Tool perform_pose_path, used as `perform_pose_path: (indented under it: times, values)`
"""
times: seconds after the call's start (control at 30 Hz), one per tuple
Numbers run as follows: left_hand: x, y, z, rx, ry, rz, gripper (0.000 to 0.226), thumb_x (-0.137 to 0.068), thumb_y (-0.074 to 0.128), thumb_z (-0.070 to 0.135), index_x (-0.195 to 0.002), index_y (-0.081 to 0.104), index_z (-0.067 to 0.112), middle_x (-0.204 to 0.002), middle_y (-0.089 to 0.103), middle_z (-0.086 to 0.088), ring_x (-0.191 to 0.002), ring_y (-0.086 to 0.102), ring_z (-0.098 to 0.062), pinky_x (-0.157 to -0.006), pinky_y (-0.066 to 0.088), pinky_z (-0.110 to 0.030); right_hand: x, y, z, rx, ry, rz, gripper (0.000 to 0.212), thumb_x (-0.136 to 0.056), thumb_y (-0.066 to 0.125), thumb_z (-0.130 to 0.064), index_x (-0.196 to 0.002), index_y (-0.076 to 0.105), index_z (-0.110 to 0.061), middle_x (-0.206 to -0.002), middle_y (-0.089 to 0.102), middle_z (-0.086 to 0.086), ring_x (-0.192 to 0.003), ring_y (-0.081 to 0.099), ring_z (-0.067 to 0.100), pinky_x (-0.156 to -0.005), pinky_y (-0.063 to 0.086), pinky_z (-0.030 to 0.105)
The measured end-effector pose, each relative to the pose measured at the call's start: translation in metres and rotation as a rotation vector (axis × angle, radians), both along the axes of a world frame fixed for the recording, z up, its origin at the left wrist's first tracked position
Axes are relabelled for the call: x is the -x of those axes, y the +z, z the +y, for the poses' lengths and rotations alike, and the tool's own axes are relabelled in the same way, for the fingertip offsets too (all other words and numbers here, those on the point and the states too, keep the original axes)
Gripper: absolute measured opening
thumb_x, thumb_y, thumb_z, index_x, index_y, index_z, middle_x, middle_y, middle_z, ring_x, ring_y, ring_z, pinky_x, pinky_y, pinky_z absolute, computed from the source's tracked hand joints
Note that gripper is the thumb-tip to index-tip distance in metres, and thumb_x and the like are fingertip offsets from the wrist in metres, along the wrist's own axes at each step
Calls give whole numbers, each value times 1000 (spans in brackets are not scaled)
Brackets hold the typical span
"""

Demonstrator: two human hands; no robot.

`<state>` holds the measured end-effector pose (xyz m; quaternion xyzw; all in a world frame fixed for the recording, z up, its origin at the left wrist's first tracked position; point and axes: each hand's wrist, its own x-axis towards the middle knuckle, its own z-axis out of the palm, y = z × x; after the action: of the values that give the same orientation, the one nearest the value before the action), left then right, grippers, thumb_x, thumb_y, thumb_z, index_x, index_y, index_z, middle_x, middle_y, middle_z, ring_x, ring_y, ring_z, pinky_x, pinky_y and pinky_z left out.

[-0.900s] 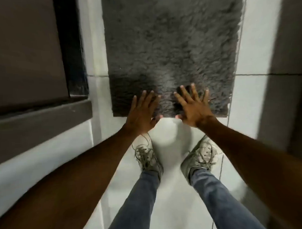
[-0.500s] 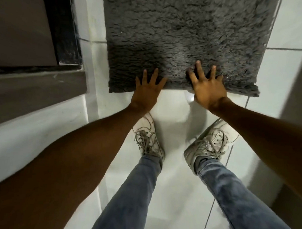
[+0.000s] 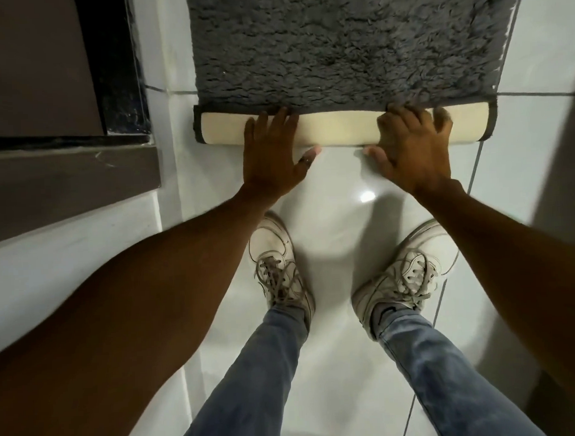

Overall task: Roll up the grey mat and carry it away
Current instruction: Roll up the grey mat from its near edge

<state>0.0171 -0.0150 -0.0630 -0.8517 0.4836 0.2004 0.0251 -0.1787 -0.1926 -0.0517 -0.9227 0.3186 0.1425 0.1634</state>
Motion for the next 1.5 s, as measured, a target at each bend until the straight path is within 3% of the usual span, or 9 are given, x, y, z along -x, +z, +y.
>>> perform_pose_path:
  times: [0.23, 0.37, 0.5, 0.63, 0.73, 0.87, 1.0, 1.33, 1.5]
  values:
    - [-22, 2, 6, 145, -90, 22, 45, -96, 64, 30, -139, 56, 20, -135, 64, -7, -127, 55, -34, -110, 43, -47, 4, 4, -10, -49, -53, 26, 40, -96, 48, -40, -127, 52, -16, -121, 66, 17, -115, 59, 40, -108, 32, 62]
    - [-30, 16, 5, -33, -191, 214, 36, -100, 58, 35, -134, 53, 28, -132, 64, -7, -121, 56, -36, -105, 39, -50, 17, 12, -13, -257, -46, 155, 38, -99, 43, -47, -125, 53, -20, -120, 69, 12, -118, 59, 38, -108, 30, 59]
    - [-24, 16, -7, -227, -38, 427, 41, -101, 54, 41, -139, 41, 34, -140, 57, -13, -126, 52, -40, -112, 29, -58, 20, 10, -15, -498, -345, 211, 48, -91, 61, -51, -127, 51, -21, -135, 59, 9, -132, 50, 35, -115, 24, 54]
    - [3, 12, -10, -3, 219, -70, 33, -90, 66, 44, -118, 60, 28, -119, 61, -11, -112, 55, -35, -93, 42, -48, 10, 10, 7, -15, -367, 77, 41, -91, 59, -47, -114, 60, -14, -127, 59, 18, -121, 54, 39, -106, 34, 56]
    - [34, 2, -4, 192, 171, -217, 19, -89, 69, 19, -107, 68, 22, -99, 67, -5, -93, 62, -28, -81, 49, -42, 6, 5, 37, 100, -273, -116, 35, -102, 44, -41, -113, 67, -17, -121, 68, 10, -116, 59, 32, -109, 34, 55]
    - [62, -5, 21, 179, 128, -75, 45, -103, 47, 38, -141, 54, 16, -133, 63, -12, -125, 55, -35, -111, 40, -51, 28, -10, 67, 26, -115, 26, 70, -102, 28, -60, -157, 34, -16, -164, 35, 9, -155, 26, 32, -123, 8, 61]
    - [70, -9, 47, -1, -39, -41, 74, -100, 33, 66, -160, 19, 26, -167, 20, -15, -154, 14, -42, -123, 14, -65, 32, -18, 57, -7, 11, 133, 81, -100, 25, -67, -163, 10, -19, -172, 11, 9, -158, 10, 36, -123, 9, 67]
    - [41, -12, 23, 141, -75, -216, 49, -104, 47, 49, -150, 44, 32, -156, 45, -8, -144, 41, -41, -112, 32, -73, 15, -10, 29, 0, -75, -29, 52, -101, 38, -44, -147, 47, -22, -146, 58, 1, -141, 45, 30, -118, 20, 64]
    - [23, 7, 7, 108, -64, -78, 44, -103, 48, 37, -147, 47, 32, -145, 57, -7, -139, 47, -37, -115, 30, -67, 6, 3, 12, -65, -46, -36, 43, -96, 42, -41, -130, 58, -19, -125, 67, 6, -120, 55, 33, -109, 28, 59]
